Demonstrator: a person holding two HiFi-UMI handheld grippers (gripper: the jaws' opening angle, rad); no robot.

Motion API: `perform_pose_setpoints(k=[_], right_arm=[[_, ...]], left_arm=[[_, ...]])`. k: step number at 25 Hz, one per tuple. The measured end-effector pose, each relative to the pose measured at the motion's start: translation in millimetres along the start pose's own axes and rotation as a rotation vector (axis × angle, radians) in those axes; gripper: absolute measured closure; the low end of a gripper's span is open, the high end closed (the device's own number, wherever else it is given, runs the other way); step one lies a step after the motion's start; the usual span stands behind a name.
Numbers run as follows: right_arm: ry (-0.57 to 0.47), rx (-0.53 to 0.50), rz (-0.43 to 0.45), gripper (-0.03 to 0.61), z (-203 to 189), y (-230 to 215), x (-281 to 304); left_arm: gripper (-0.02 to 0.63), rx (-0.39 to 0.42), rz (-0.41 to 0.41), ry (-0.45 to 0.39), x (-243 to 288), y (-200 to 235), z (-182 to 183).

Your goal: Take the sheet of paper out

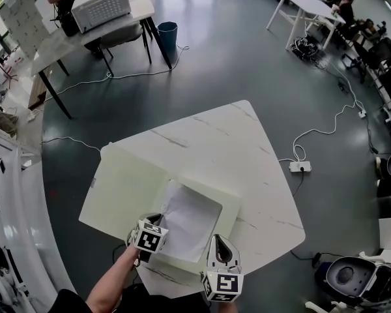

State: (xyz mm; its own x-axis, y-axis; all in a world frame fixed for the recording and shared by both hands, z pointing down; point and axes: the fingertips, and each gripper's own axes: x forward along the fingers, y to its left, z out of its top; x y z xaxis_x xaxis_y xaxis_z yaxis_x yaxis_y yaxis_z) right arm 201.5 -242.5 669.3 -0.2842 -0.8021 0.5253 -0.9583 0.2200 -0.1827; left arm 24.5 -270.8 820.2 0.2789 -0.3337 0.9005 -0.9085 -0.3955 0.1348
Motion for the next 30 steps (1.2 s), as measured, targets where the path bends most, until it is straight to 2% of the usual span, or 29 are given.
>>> perform_pose_setpoints(k=[10,25,30], right_arm=[[-0.014,-0.007,0.003,0.56,3.5,6.3,-6.9],[-0.09,-0.047,-0.001,0.561,29.3,42.8,-40.7],[-0.122,-0.064,-0.005,0.56,40.5,61.3,-59.1]], left_arm=[[0.588,-0.008,0.03,-0.045,-13.8,5.1,3.6],[0.589,-0.019,0.065,-0.196,-87.0,20.8,26.1],[0.589,0.006,0.068,-0.281,-122.4,22.4,38.0]])
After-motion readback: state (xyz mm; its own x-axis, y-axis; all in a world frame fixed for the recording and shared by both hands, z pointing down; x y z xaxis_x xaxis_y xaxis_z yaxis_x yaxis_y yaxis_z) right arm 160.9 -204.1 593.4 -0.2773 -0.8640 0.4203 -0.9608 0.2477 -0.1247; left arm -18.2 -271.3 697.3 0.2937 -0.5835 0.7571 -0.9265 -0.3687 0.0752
